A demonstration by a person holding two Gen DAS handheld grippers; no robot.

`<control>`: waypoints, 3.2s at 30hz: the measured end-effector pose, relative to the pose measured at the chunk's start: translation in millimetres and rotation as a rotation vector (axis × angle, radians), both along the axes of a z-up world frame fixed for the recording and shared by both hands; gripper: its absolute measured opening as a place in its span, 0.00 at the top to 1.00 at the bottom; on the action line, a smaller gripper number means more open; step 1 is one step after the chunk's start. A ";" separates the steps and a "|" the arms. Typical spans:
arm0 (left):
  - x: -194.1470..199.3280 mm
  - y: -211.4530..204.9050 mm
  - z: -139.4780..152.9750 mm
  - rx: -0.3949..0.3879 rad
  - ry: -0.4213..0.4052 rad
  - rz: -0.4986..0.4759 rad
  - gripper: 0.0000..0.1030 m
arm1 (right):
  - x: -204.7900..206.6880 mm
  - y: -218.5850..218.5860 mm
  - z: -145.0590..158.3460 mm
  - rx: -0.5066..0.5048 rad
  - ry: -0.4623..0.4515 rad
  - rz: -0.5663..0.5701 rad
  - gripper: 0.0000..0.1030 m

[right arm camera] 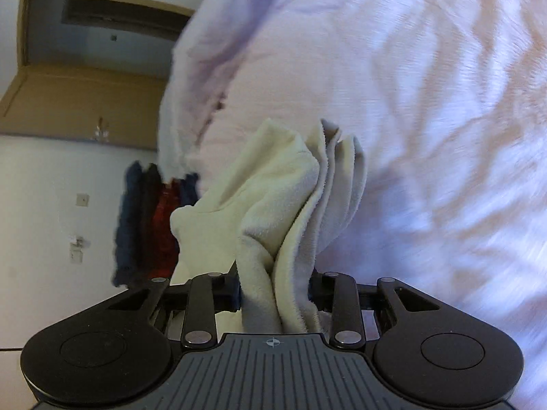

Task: Fold clothes
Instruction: 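Grasp the folded cream shirt with both grippers and lift it, then carry the shirt with both grippers and lower it onto the jeans stack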

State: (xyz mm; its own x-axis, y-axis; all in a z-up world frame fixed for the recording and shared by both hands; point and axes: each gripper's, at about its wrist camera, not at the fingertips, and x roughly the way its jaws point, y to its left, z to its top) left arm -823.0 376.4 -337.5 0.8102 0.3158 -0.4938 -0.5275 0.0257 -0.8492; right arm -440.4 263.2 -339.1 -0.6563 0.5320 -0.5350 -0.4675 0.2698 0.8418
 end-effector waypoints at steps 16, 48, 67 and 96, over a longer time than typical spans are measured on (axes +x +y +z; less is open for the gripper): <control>-304.3 137.5 224.9 0.330 0.039 0.098 0.84 | -301.0 172.0 183.9 0.265 0.118 0.016 0.69; -309.9 214.8 205.6 0.537 0.613 0.051 0.91 | -441.3 261.8 180.3 0.450 -0.825 -0.022 0.45; -311.3 207.0 158.3 0.584 0.618 0.143 0.88 | -460.6 263.6 137.6 0.495 -0.899 0.048 0.45; -298.0 106.4 172.2 0.415 0.837 0.107 0.82 | -470.2 181.3 147.9 0.381 -0.858 0.214 0.45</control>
State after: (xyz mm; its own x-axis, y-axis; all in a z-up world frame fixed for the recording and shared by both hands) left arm -1120.9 482.8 -165.4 0.1990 0.6495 -0.7339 -0.9794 0.1577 -0.1260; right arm -910.6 444.4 -191.2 -0.2253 0.6836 -0.6942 -0.9724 -0.1138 0.2035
